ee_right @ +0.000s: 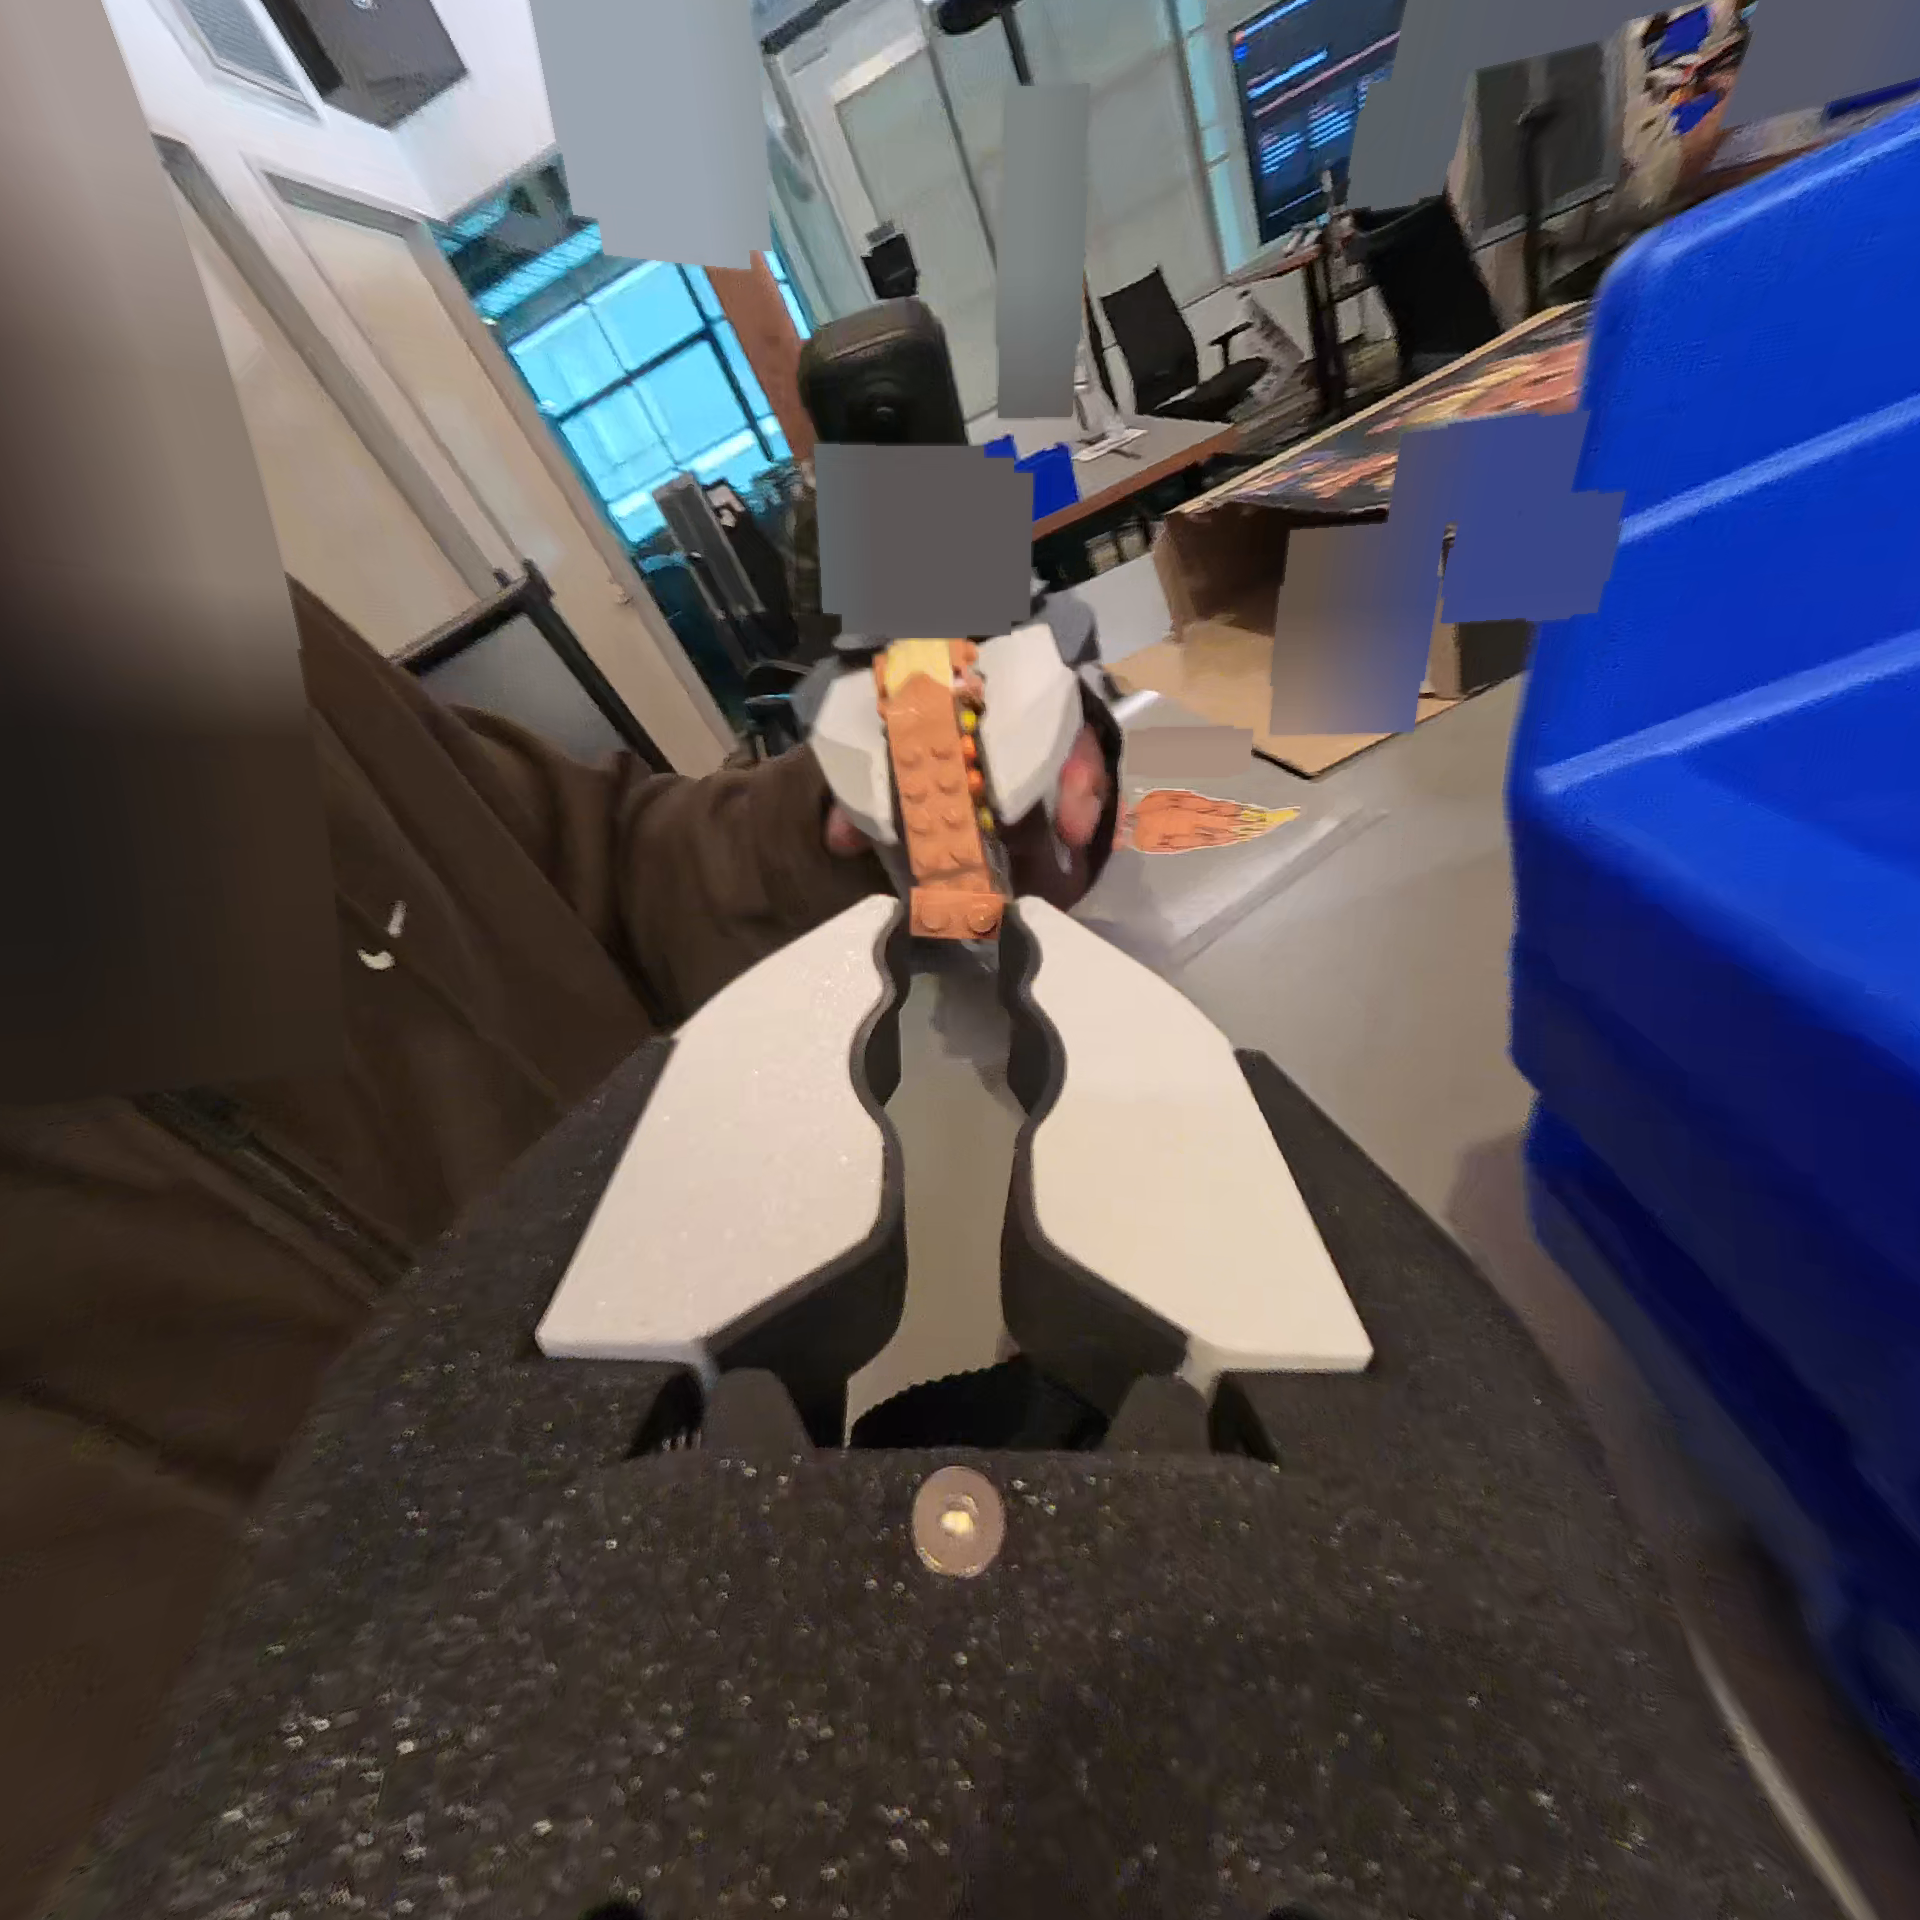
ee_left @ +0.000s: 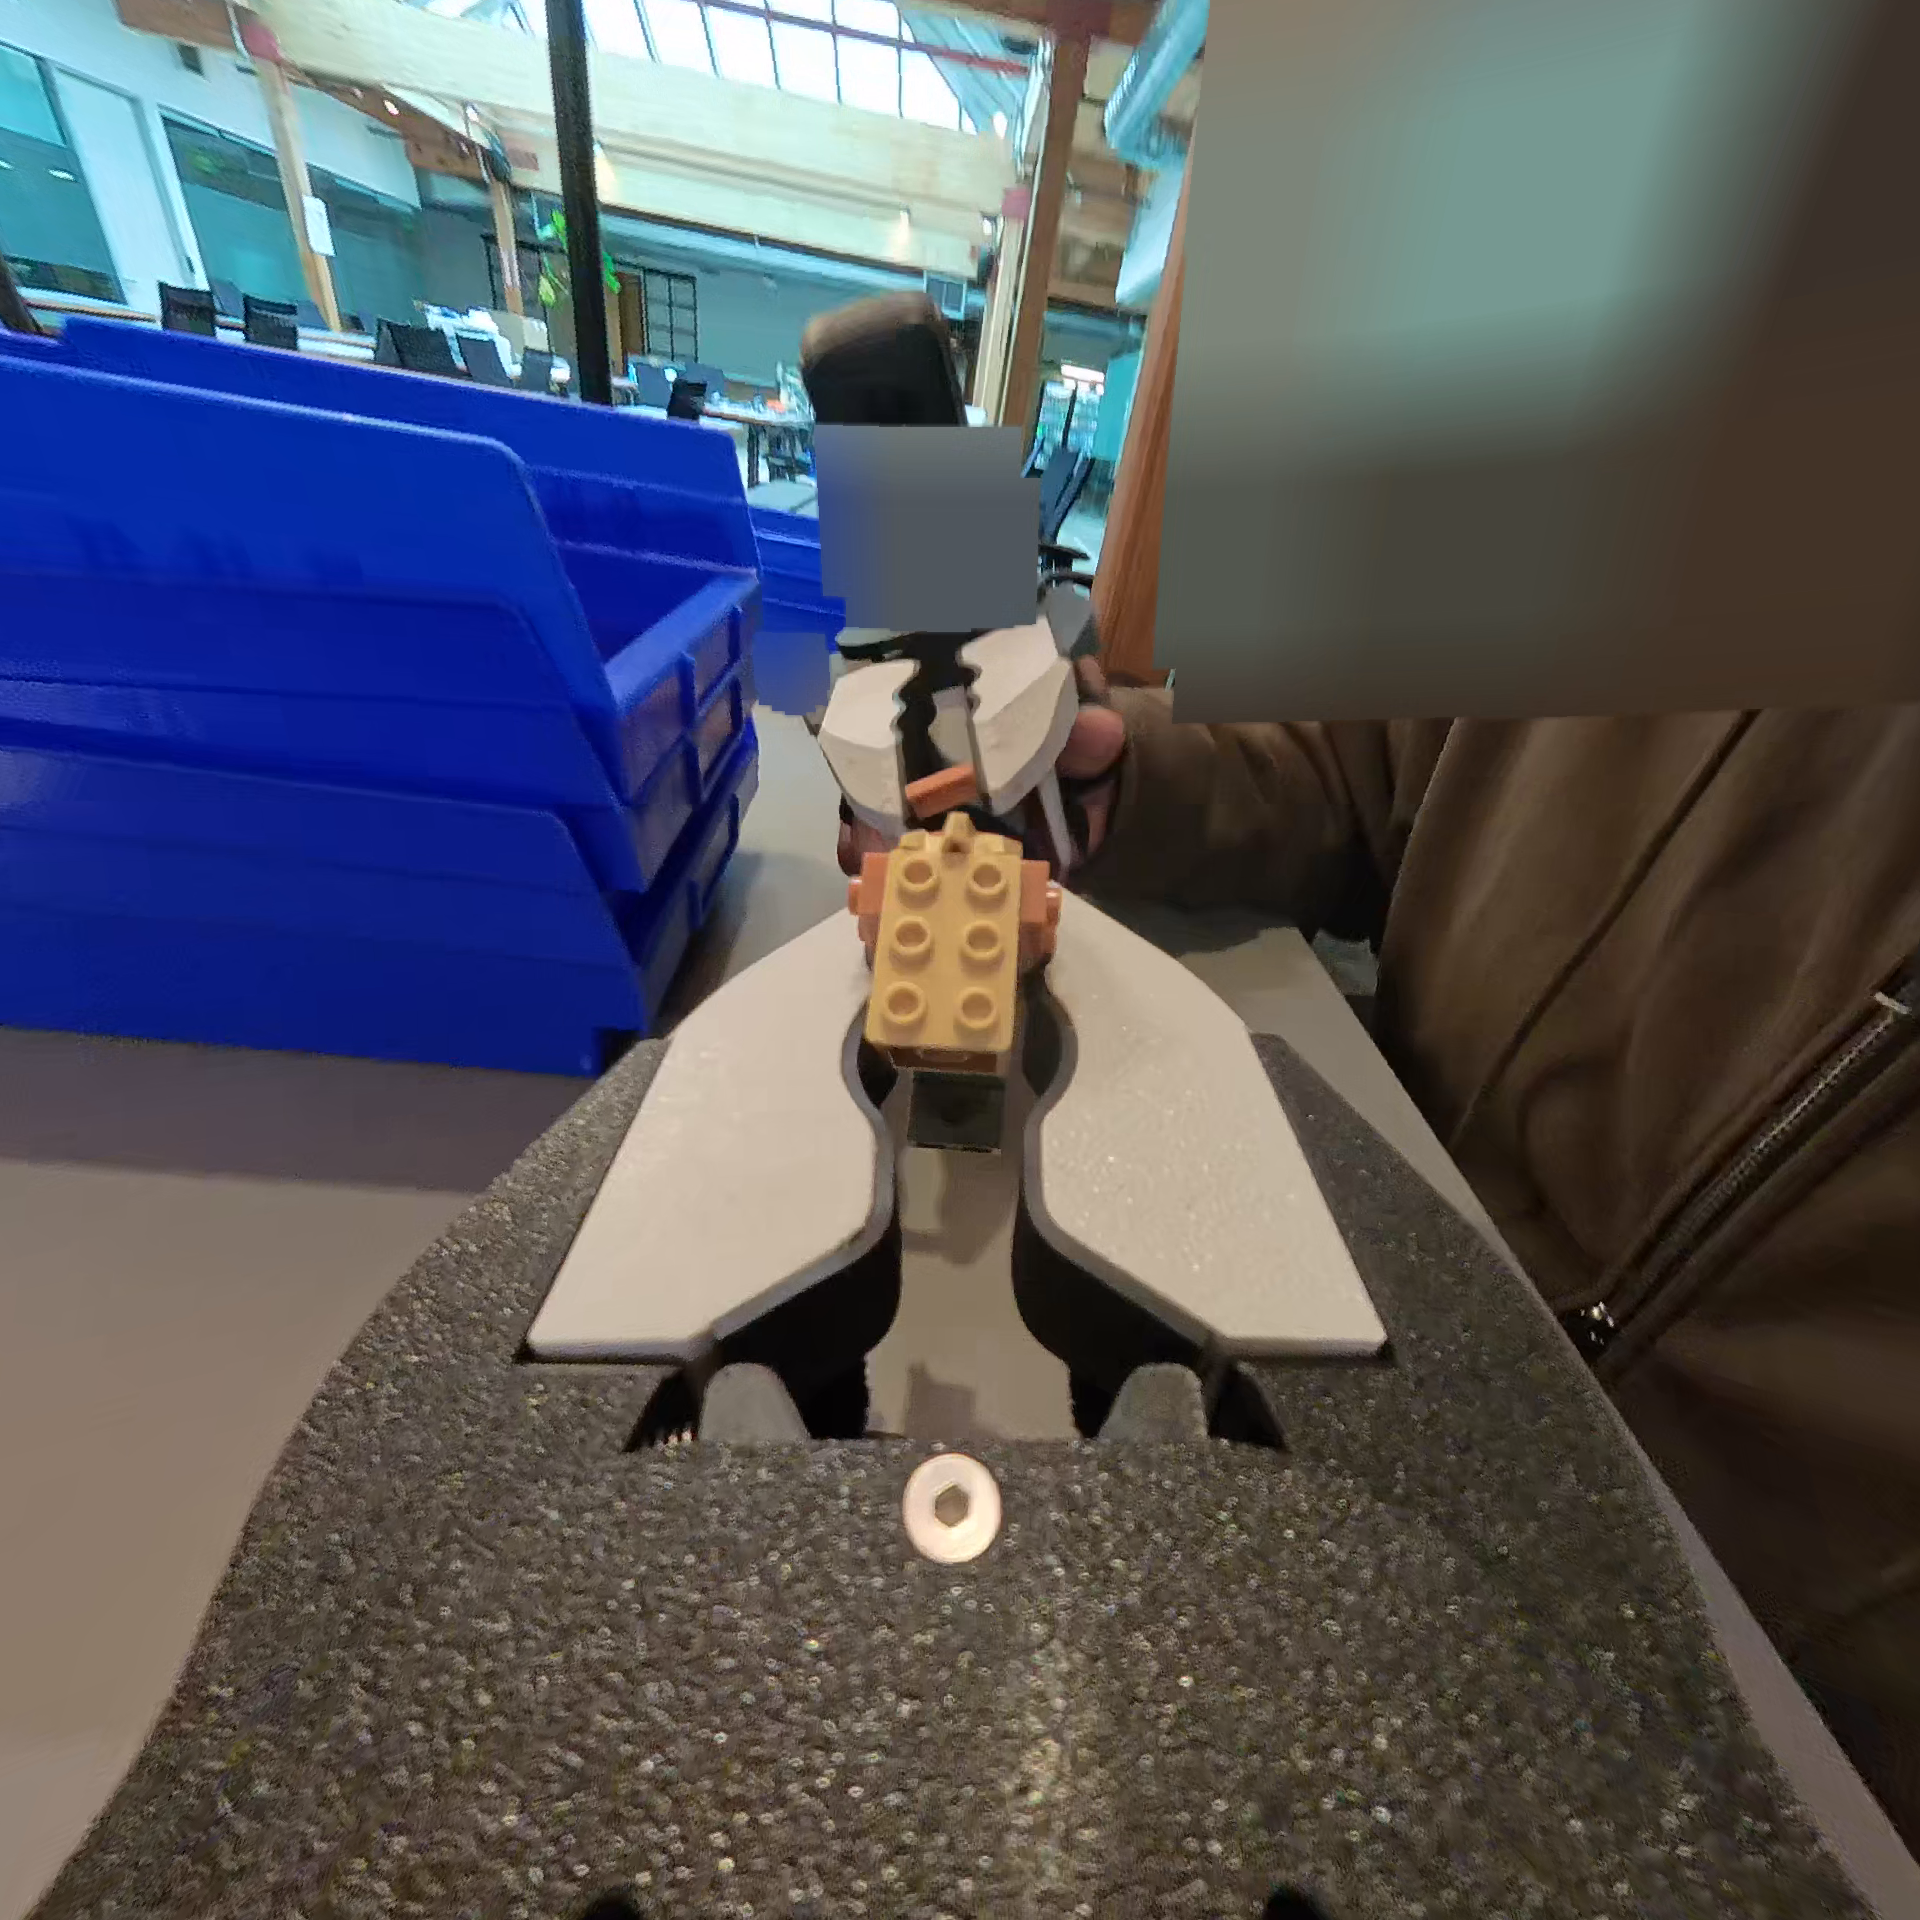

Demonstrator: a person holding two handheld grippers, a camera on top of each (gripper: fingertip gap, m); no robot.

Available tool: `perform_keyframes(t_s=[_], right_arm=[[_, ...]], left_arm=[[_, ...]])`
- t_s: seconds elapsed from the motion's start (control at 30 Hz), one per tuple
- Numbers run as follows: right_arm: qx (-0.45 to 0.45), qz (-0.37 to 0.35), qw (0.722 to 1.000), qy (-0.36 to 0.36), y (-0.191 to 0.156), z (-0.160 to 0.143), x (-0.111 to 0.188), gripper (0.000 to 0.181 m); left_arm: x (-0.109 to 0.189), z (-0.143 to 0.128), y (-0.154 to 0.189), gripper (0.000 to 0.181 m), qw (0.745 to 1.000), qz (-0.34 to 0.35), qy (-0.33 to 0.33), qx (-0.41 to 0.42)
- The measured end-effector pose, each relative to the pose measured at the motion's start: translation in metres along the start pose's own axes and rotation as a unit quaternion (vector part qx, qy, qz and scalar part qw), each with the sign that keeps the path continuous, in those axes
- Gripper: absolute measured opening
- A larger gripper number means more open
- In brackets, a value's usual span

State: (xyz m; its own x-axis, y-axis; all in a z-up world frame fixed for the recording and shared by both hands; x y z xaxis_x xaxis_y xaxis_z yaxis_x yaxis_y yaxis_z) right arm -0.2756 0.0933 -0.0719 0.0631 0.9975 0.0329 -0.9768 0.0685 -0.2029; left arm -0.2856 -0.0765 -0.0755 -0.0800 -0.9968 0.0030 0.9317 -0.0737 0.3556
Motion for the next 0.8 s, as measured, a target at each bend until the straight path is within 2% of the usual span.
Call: perform_keyframes(t_s=[0.13, 0.2, 0.27, 0.33, 0.37, 0.43, 0.57, 0.63, 0.7, 0.73, 0.8], right_arm=[[0.08, -0.041, 0.996, 0.0, -0.005, 0.008, 0.001, 0.016], [0.154, -0.102, 0.983, 0.017, -0.004, 0.024, 0.009, 0.017], [0.218, -0.214, 0.952, 0.026, 0.007, 0.044, 0.024, 0.017], [0.225, -0.356, 0.907, 0.001, 0.03, 0.061, 0.043, 0.018], [0.216, -0.406, 0.888, -0.026, 0.042, 0.065, 0.052, 0.028], [0.196, -0.447, 0.871, -0.057, 0.053, 0.067, 0.064, 0.042], [0.194, -0.424, 0.884, -0.044, 0.042, 0.058, 0.07, 0.042], [0.203, -0.352, 0.913, -0.035, 0.028, 0.048, 0.059, 0.035], [0.197, -0.244, 0.949, -0.037, 0.011, 0.037, 0.038, 0.031], [0.197, -0.201, 0.958, -0.048, 0.003, 0.032, 0.026, 0.031], [0.223, -0.153, 0.96, -0.075, -0.011, 0.022, 0.006, 0.031]], left_arm=[[-0.003, 0.001, 0.001, 0.021, 1.0, 0.0, 0.008, 0.009], [-0.005, 0.002, 0.004, 0.021, 1.0, -0.008, 0.017, 0.012], [-0.007, 0.004, 0.006, 0.021, 0.999, -0.014, 0.032, 0.024], [-0.008, 0.004, 0.006, 0.021, 0.998, -0.019, 0.043, 0.037], [-0.009, 0.003, 0.005, 0.021, 0.998, -0.02, 0.045, 0.041], [-0.01, 0.002, 0.005, 0.021, 0.998, -0.017, 0.045, 0.045], [-0.009, 0.002, 0.003, 0.021, 0.998, -0.01, 0.049, 0.047], [-0.009, 0.002, 0.002, 0.021, 0.997, -0.011, 0.052, 0.049], [-0.01, 0.001, 0.001, 0.021, 0.997, -0.019, 0.056, 0.053], [-0.01, 0.0, 0.001, 0.021, 0.997, -0.022, 0.057, 0.055], [-0.011, -0.002, 0.0, 0.021, 0.996, -0.028, 0.059, 0.056]])
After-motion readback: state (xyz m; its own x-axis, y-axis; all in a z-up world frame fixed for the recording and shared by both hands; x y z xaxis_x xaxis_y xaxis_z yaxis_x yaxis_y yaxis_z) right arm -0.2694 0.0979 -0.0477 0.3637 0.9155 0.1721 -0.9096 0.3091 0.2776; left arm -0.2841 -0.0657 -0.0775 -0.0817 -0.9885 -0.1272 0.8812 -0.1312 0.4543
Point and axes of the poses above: each gripper's, where its closed fingertips meet, x back along the fingers, z out of its top, y = z × x across the jaws, the point moved 7 cm from there along x, back along the fingers, and after that the axes turned 12 degrees about x, right-handed, at the moved point
